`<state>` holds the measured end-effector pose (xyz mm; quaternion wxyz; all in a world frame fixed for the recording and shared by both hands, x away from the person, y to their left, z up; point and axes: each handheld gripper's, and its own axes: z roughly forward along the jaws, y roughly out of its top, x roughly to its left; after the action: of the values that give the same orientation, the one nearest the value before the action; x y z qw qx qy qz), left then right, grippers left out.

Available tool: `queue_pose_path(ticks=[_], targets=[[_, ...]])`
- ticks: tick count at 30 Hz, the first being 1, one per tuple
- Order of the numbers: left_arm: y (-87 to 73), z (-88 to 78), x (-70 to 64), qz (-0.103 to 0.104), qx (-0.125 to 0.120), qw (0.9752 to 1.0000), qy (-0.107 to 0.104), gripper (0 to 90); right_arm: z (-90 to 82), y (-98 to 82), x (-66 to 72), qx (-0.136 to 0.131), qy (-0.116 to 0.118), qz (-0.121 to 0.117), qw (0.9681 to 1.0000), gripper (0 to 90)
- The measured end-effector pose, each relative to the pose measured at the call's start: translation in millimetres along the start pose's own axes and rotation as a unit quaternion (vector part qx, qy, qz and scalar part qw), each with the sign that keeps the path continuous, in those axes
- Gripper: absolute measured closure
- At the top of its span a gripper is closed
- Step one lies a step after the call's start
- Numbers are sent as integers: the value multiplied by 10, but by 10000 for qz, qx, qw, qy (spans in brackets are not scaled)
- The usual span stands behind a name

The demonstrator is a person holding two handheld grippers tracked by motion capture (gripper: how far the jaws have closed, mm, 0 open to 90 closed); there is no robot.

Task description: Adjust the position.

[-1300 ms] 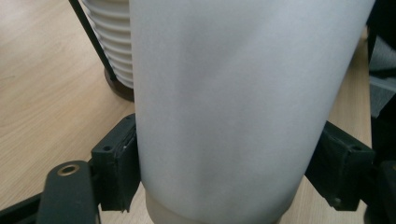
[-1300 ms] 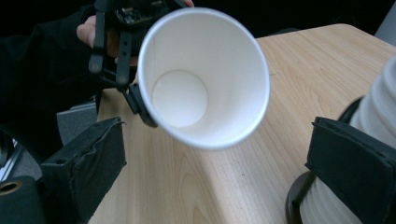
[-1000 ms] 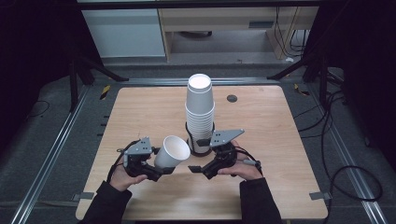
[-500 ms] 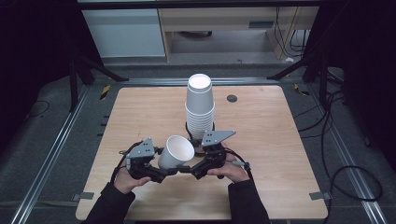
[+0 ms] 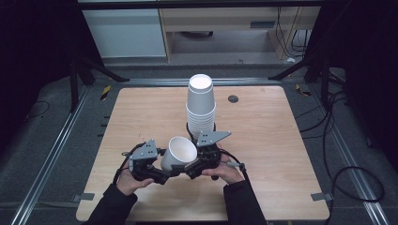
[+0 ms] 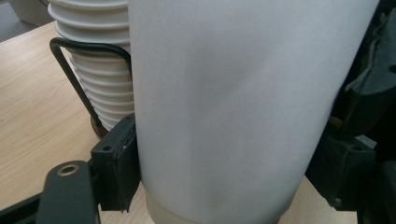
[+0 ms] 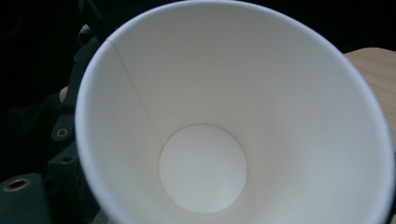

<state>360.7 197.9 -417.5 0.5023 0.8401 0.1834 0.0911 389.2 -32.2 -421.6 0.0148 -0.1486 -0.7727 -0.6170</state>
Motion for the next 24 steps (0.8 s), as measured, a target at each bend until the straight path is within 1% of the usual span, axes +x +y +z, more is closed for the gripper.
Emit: queue_pose_path(ticks=[4, 9, 14, 18, 21, 24], targets=[[-3, 0, 3, -9, 11, 10000, 7, 211, 31, -2, -2, -80, -31, 2, 10000, 118], [-5, 0, 6, -5, 8, 10000, 4, 210, 31, -8, -3, -143, -26, 1, 9999, 130], [-6, 5, 6, 10, 12, 10000, -23, 207, 27, -10, 5, -154, -37, -59, 9999, 139], [-6, 12, -3, 26, 31, 10000, -19, 201, 17, -6, 13, -102, -47, -104, 9999, 145], [-10, 20, -10, 62, 98, 9999, -39, 190, 6, -1, 12, -100, -33, -118, 9999, 146], [-23, 50, -16, 100, 249, 9996, -35, 173, -45, 29, 7, -186, -59, -117, 9997, 147]])
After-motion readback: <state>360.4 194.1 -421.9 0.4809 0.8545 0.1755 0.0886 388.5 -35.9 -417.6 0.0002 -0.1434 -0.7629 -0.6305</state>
